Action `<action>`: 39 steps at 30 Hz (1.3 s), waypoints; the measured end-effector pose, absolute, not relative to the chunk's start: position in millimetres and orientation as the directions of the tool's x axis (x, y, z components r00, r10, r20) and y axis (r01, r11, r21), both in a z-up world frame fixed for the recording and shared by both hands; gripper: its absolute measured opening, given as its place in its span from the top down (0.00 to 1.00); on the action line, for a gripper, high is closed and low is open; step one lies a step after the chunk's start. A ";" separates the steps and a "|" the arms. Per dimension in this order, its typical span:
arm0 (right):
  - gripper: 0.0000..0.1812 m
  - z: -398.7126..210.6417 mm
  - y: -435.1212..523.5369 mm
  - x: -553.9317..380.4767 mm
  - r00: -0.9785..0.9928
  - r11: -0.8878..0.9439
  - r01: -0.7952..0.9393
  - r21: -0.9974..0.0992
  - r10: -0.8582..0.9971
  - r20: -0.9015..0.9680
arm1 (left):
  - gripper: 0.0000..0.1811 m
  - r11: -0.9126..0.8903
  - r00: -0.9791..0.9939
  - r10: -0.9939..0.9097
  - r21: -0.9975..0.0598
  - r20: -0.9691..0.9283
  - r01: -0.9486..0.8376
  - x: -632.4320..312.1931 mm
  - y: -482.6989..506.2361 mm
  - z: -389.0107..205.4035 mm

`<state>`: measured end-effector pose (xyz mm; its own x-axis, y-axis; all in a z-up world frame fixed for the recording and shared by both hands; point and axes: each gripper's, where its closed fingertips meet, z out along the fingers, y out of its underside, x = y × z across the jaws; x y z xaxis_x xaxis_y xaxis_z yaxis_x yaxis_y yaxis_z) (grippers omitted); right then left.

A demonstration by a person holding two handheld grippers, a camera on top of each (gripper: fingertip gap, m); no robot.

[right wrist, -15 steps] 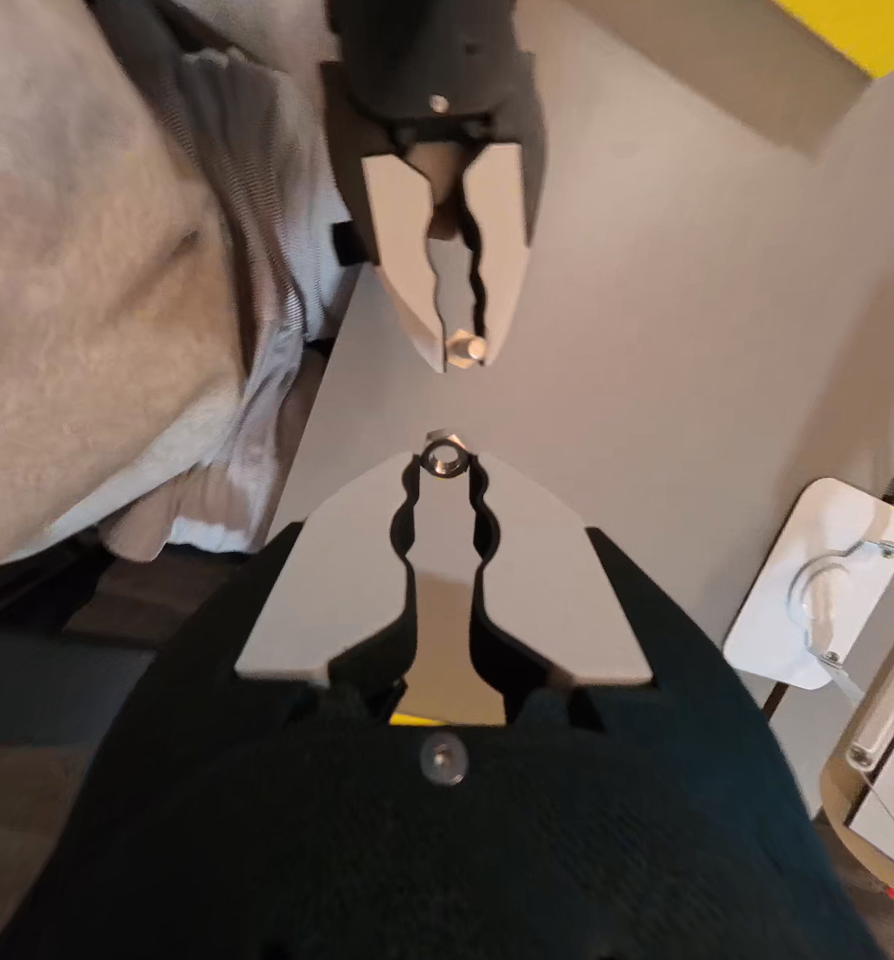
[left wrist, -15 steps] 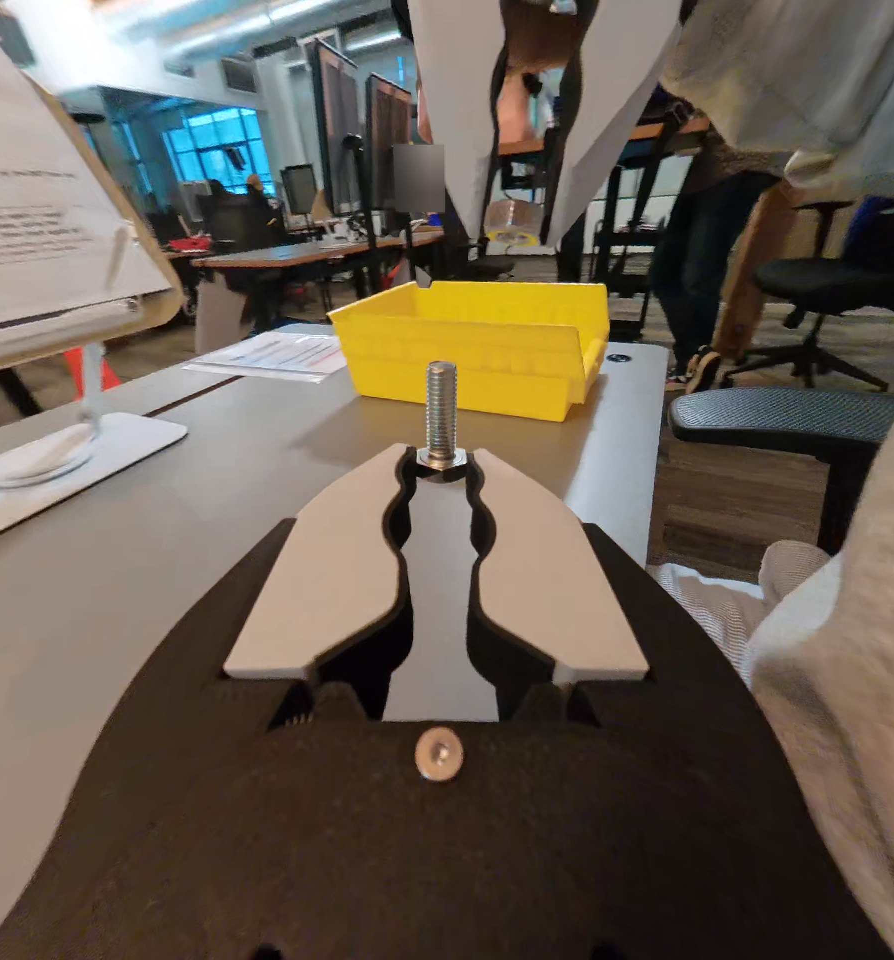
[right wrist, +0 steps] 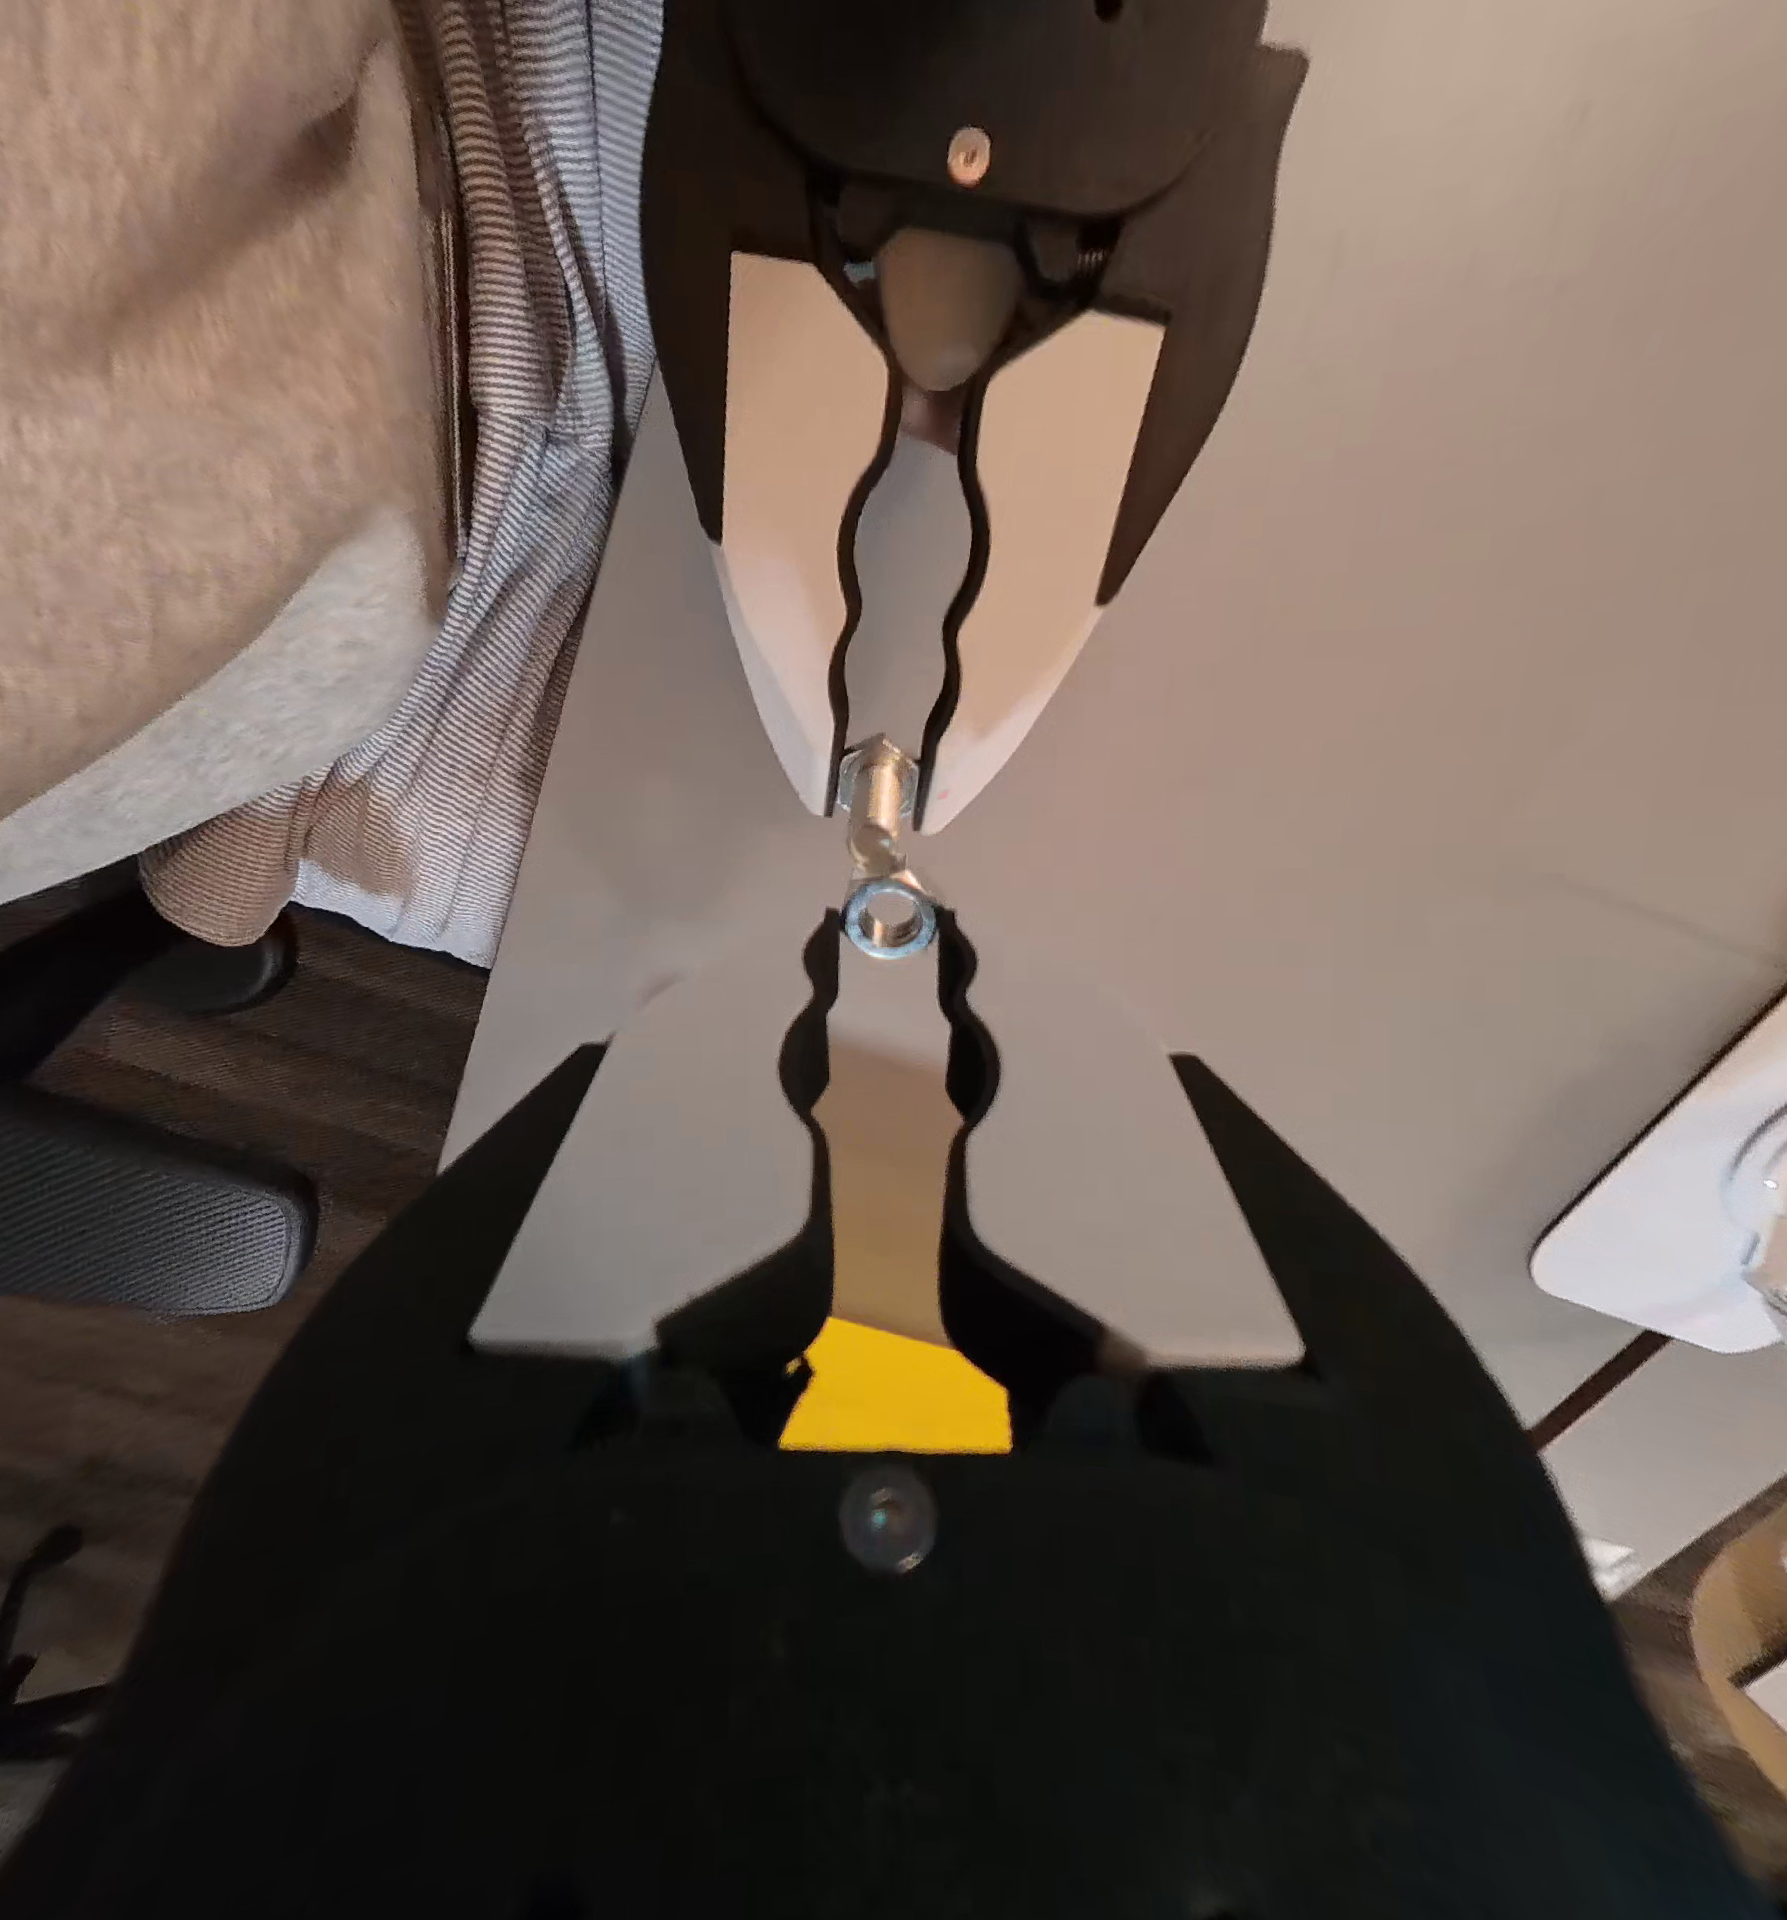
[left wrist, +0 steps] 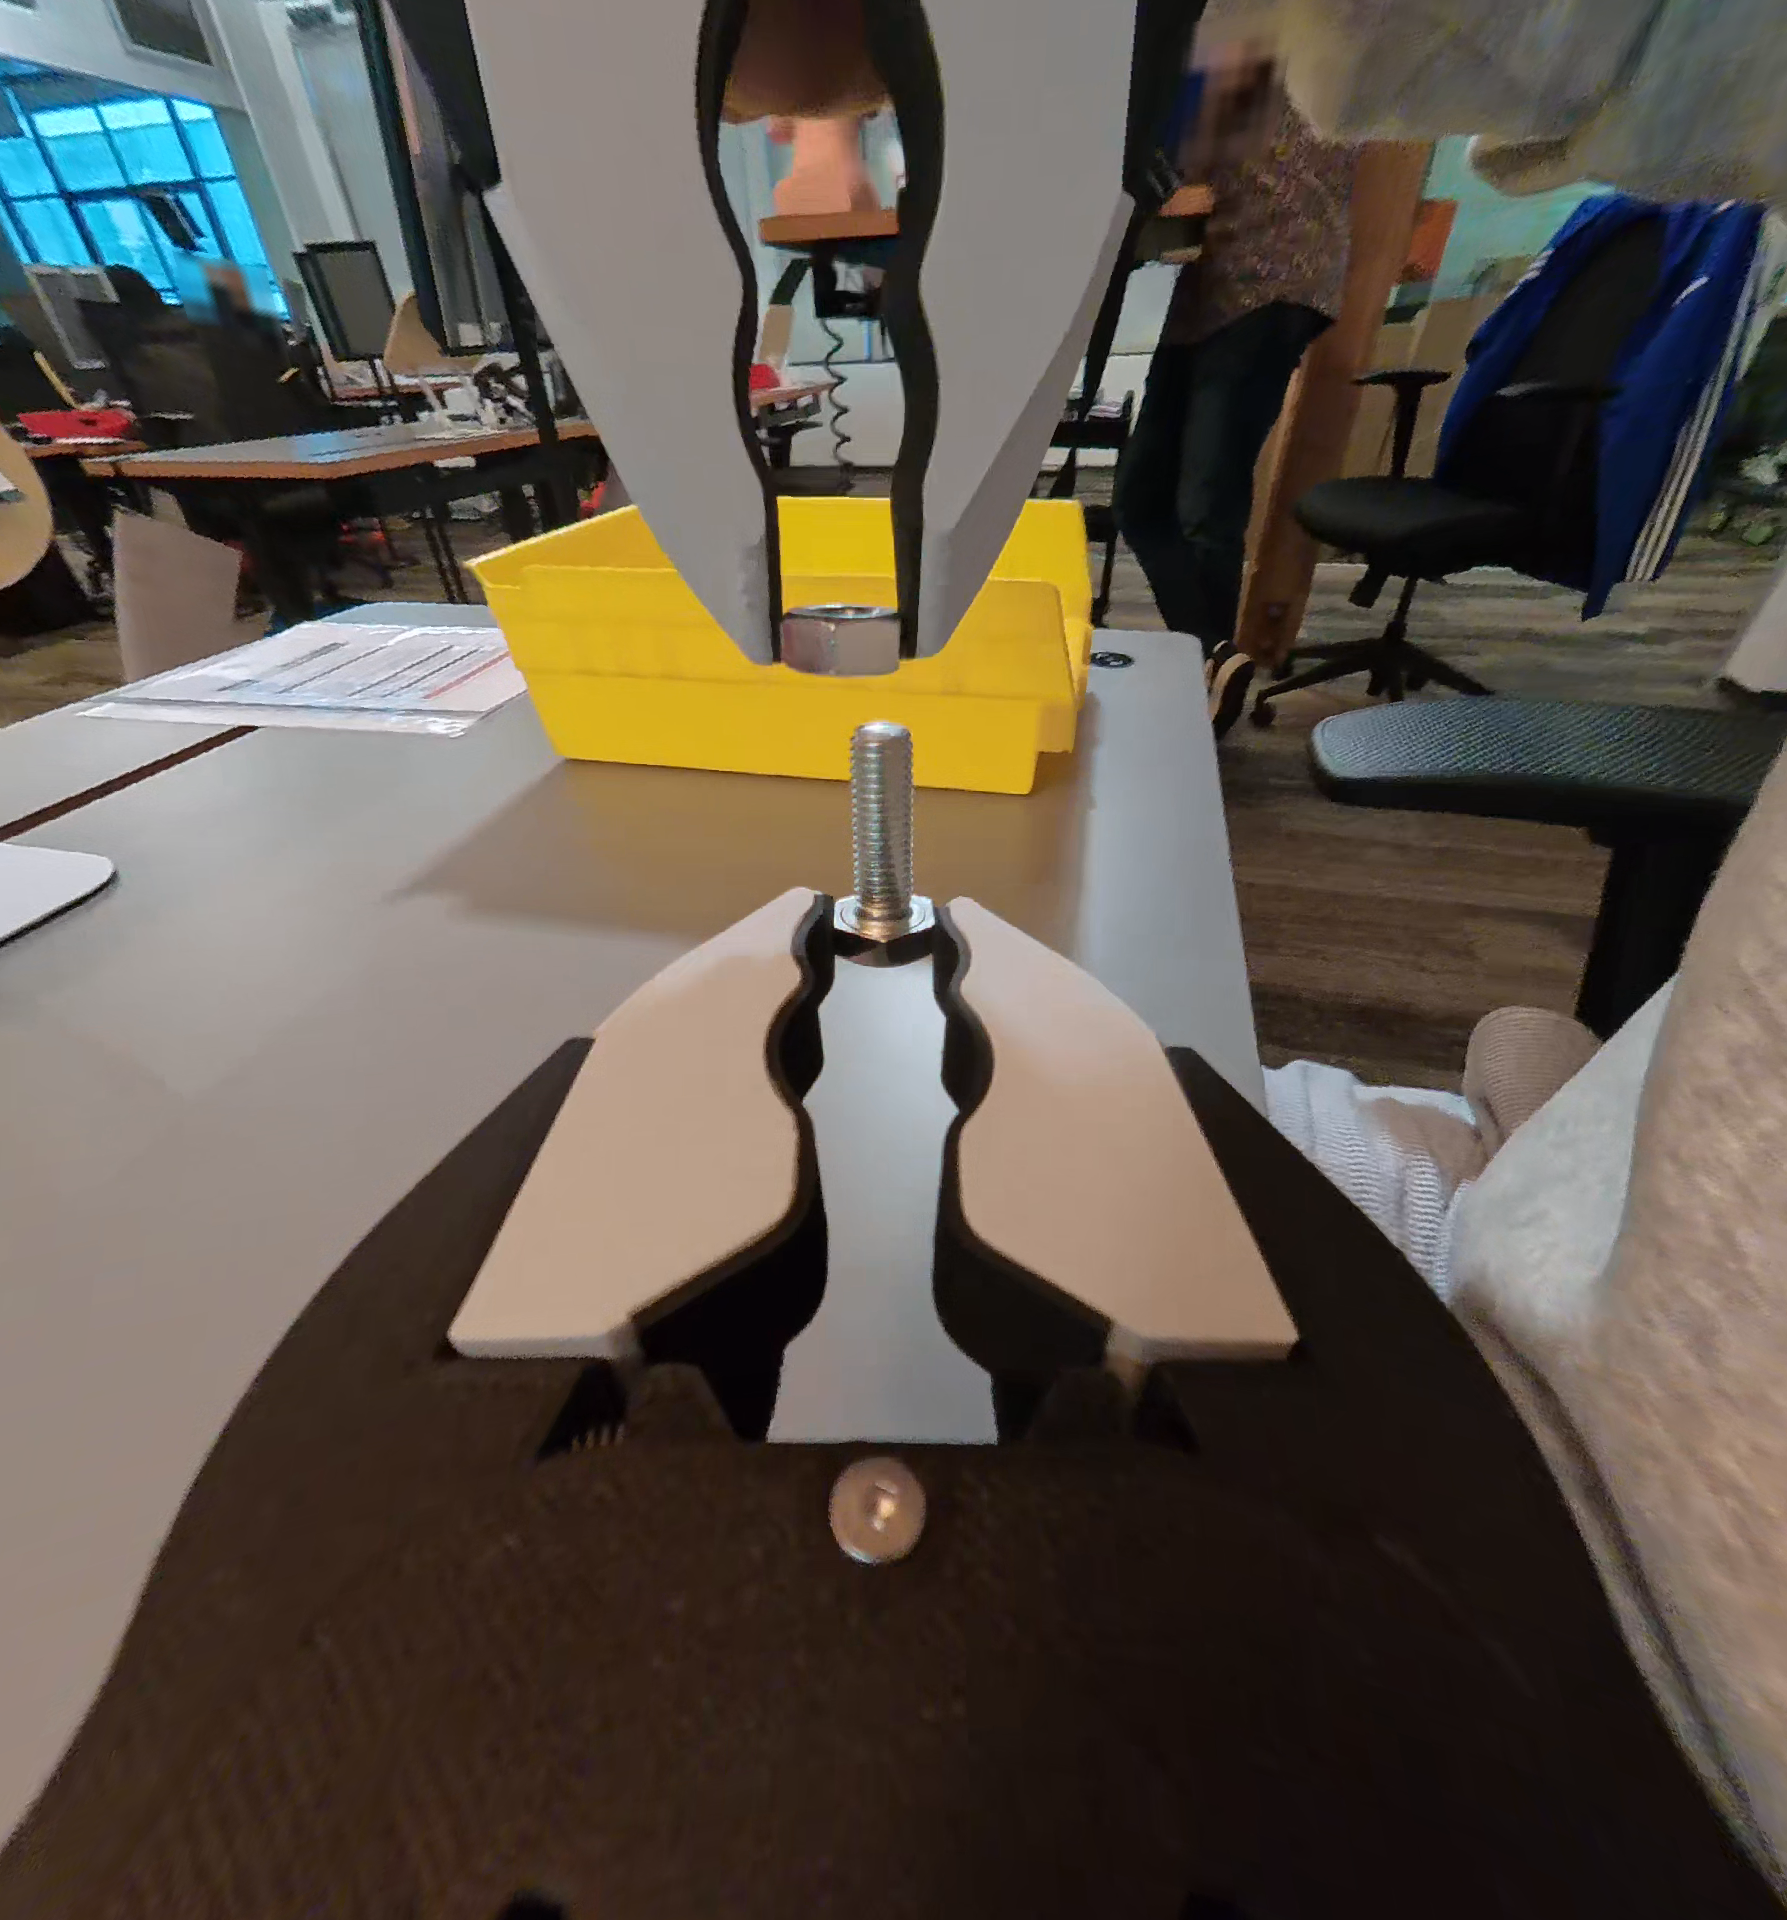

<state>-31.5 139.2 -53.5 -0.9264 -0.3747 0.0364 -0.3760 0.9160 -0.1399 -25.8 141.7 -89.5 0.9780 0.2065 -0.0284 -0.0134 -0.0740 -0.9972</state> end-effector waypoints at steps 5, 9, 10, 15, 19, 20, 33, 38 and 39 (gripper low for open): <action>0.90 -51.8 130.9 -29.0 -0.918 0.911 -0.386 -0.144 -0.394 -0.031 | 0.90 -0.055 0.980 0.201 -0.998 -0.006 0.005 -26.3 139.8 -85.1; 0.90 -58.4 129.5 -25.6 -0.902 0.902 -0.418 -0.104 -0.426 -0.067 | 0.90 -0.063 0.980 0.197 -0.998 -0.008 0.005 -24.9 138.7 -87.6; 0.90 -59.6 129.6 -25.2 -0.898 0.899 -0.428 -0.092 -0.434 -0.072 | 0.90 -0.067 0.980 0.198 -0.998 -0.013 0.000 -24.7 138.8 -88.4; 0.90 -62.2 130.0 -24.1 -0.889 0.892 -0.448 -0.051 -0.451 -0.074 | 0.90 -0.067 0.980 0.200 -0.998 0.000 0.014 -24.6 139.3 -89.0; 0.90 -60.2 130.5 -25.2 -0.894 0.894 -0.446 -0.026 -0.447 -0.039 | 0.90 -0.042 0.980 0.195 -0.998 0.034 0.043 -24.3 139.6 -86.9; 0.90 -59.7 130.4 -25.2 -0.898 0.899 -0.438 -0.025 -0.439 -0.034 | 0.90 -0.041 0.980 0.195 -0.998 0.033 0.041 -24.3 139.7 -86.8; 0.89 -58.3 129.7 -21.2 -0.918 0.918 -0.389 -0.076 -0.393 -0.043 | 0.90 -0.038 0.981 0.192 -0.999 0.013 0.020 -21.6 140.4 -85.7; 0.87 -59.0 129.8 -21.3 -0.921 0.920 -0.385 -0.079 -0.388 -0.042 | 0.90 -0.039 0.982 0.186 -0.999 0.009 0.016 -20.2 141.0 -86.1; 0.87 -59.0 129.9 -21.3 -0.921 0.920 -0.383 -0.079 -0.387 -0.043 | 0.90 -0.039 0.983 0.185 -0.999 0.009 0.016 -20.0 141.1 -86.1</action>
